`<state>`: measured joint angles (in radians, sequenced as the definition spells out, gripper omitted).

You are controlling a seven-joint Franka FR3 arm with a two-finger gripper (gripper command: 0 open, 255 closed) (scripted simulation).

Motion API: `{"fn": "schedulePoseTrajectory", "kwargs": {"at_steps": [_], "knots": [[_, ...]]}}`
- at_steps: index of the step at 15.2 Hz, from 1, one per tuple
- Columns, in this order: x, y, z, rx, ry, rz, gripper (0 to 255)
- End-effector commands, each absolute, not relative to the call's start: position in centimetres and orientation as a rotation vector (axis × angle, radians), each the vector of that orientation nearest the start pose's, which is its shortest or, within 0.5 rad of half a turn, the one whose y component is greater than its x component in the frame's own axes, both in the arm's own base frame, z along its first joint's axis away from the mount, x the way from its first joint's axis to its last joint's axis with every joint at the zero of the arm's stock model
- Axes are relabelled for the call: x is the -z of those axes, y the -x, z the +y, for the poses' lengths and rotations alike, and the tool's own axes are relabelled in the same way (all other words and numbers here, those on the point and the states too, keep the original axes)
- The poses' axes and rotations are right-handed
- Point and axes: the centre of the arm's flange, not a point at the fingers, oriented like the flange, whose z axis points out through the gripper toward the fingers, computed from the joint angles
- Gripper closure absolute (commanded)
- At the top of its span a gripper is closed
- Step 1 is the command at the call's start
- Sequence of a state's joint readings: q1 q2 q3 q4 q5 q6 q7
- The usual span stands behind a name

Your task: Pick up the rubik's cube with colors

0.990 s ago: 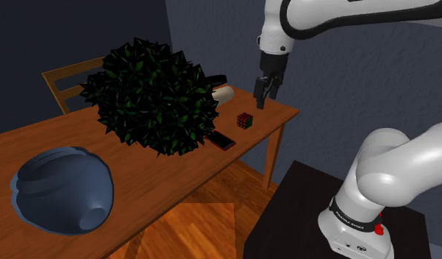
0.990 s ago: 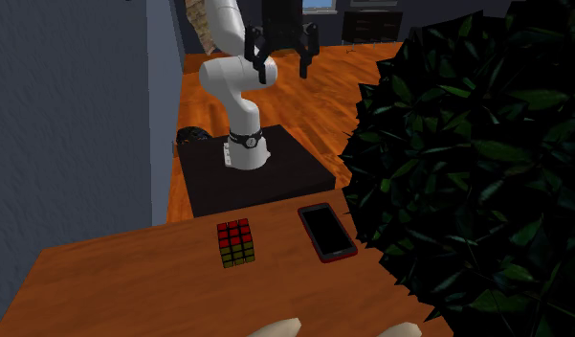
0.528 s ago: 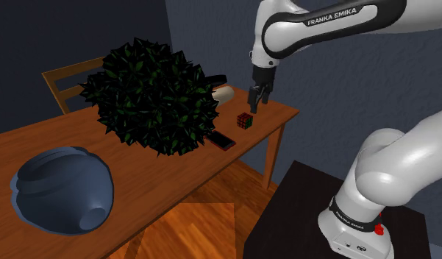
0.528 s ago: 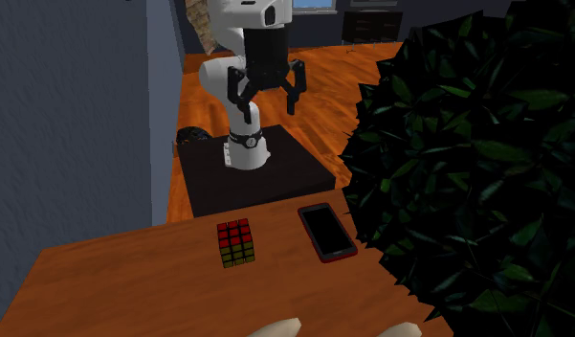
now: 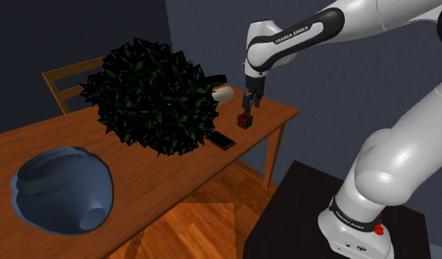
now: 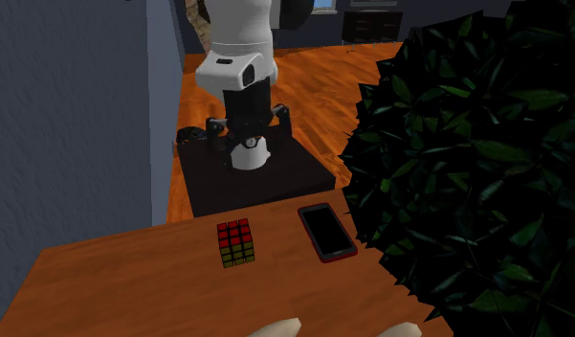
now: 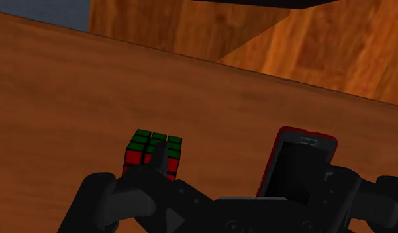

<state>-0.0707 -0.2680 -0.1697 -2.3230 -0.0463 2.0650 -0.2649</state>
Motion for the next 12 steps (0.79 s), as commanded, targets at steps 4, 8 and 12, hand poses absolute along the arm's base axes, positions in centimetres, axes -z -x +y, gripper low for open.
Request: {"fn": "schedulePoseTrajectory", "kwargs": {"at_steps": [4,8,12], "knots": [[-40.4,-48.9,-15.4,0.001,3.138,-0.121,0],[-37.2,-52.0,-18.3,-0.008,3.136,-0.151,0],[-35.5,-52.1,-18.4,-0.008,3.136,-0.152,0]]}}
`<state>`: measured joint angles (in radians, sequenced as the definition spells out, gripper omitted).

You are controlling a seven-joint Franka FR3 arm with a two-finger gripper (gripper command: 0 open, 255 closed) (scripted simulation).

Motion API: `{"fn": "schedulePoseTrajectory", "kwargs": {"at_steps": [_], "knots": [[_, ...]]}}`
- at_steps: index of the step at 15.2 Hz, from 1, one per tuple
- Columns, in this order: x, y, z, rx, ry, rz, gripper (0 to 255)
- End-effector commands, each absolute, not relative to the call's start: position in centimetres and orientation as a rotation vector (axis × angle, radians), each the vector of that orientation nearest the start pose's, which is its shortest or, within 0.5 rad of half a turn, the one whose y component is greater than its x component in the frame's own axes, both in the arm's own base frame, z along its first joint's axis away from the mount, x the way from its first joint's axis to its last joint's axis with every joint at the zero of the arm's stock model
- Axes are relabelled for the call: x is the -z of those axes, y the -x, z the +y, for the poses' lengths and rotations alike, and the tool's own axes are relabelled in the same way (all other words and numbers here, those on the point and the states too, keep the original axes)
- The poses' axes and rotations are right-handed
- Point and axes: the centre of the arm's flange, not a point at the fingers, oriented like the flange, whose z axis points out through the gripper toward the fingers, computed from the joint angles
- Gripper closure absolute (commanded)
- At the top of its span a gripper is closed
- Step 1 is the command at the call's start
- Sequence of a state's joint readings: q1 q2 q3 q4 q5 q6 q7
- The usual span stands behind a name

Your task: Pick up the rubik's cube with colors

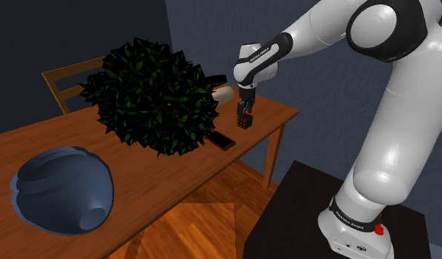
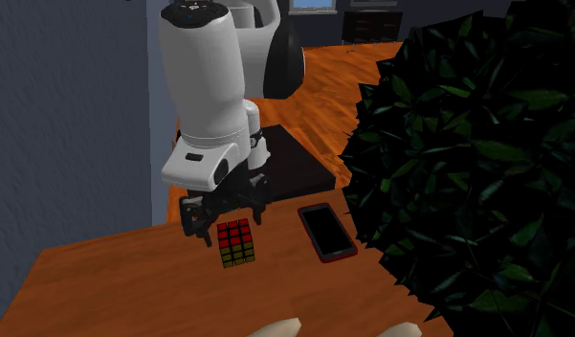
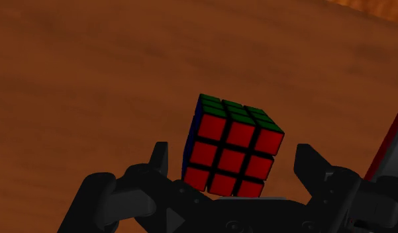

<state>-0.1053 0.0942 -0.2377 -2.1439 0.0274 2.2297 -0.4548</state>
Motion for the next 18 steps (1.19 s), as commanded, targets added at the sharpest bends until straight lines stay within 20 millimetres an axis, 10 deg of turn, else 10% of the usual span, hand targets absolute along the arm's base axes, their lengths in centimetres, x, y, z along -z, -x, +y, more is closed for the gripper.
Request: {"fn": "schedulePoseTrajectory", "kwargs": {"at_steps": [1,6,7,18], "knots": [[-35.0,-52.1,-18.4,-0.008,3.136,-0.152,0],[-33.1,-52.1,-18.4,-0.008,3.136,-0.152,0],[-33.2,-52.2,-18.3,-0.008,3.136,-0.152,255],[-34.2,-52.1,-18.4,-0.008,3.136,-0.152,255]]}}
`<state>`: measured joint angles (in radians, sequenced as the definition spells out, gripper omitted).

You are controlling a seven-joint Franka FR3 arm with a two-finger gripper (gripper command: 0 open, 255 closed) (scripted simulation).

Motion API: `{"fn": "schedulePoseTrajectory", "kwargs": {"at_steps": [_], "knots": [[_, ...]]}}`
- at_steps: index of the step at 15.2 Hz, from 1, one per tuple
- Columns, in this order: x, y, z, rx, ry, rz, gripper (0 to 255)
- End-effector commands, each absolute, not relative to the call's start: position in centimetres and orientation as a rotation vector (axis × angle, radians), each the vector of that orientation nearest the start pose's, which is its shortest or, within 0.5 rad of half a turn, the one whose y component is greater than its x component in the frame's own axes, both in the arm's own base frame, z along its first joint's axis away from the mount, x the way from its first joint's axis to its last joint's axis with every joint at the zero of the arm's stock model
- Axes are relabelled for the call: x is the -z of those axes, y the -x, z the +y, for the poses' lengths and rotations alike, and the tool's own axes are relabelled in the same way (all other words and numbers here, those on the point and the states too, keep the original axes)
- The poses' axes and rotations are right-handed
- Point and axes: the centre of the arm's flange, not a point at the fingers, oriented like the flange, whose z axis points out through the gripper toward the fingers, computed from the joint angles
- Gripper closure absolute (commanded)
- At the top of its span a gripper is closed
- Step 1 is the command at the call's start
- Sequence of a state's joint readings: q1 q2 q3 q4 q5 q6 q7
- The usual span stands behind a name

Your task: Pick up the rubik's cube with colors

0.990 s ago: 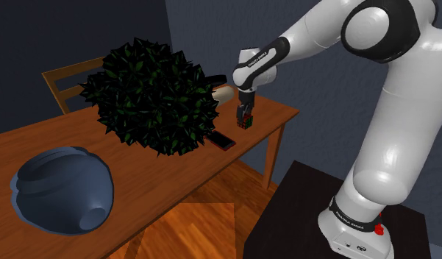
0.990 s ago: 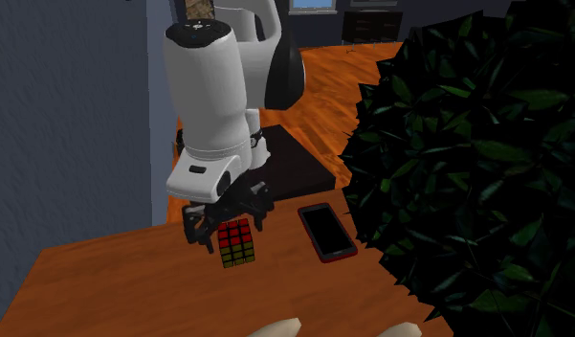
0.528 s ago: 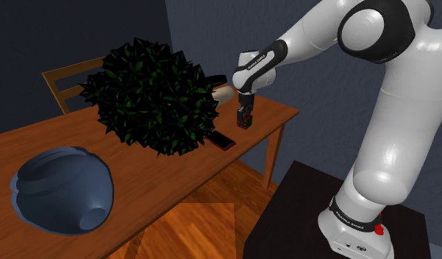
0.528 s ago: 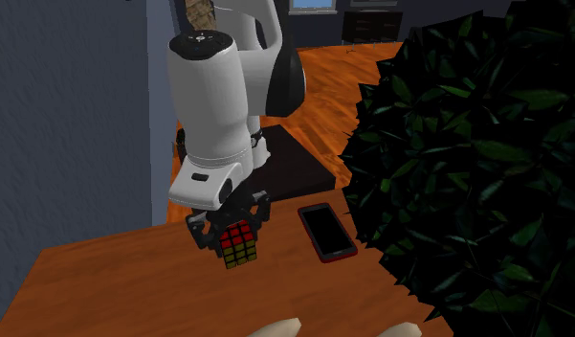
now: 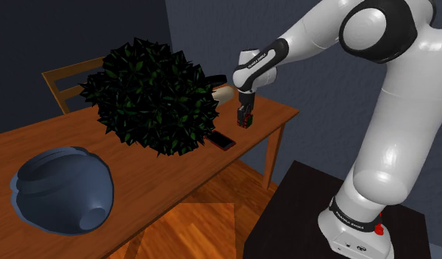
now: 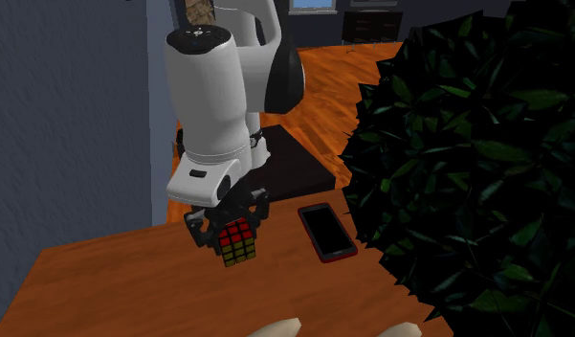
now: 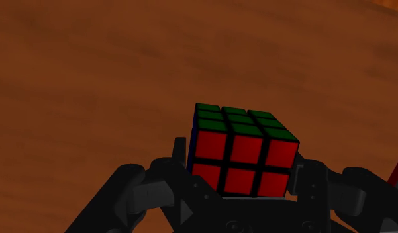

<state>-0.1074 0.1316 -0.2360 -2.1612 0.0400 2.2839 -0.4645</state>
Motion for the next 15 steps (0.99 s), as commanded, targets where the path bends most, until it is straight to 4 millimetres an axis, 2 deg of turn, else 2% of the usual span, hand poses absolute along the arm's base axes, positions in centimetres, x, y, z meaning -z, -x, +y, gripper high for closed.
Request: {"fn": "schedulePoseTrajectory", "kwargs": {"at_steps": [1,13,15], "knots": [[-34.7,-52.1,-18.4,-0.008,3.136,-0.152,255],[-41.0,-52.1,-18.4,-0.008,3.136,-0.152,255],[-41.1,-52.1,-18.4,-0.008,3.136,-0.152,255]]}}
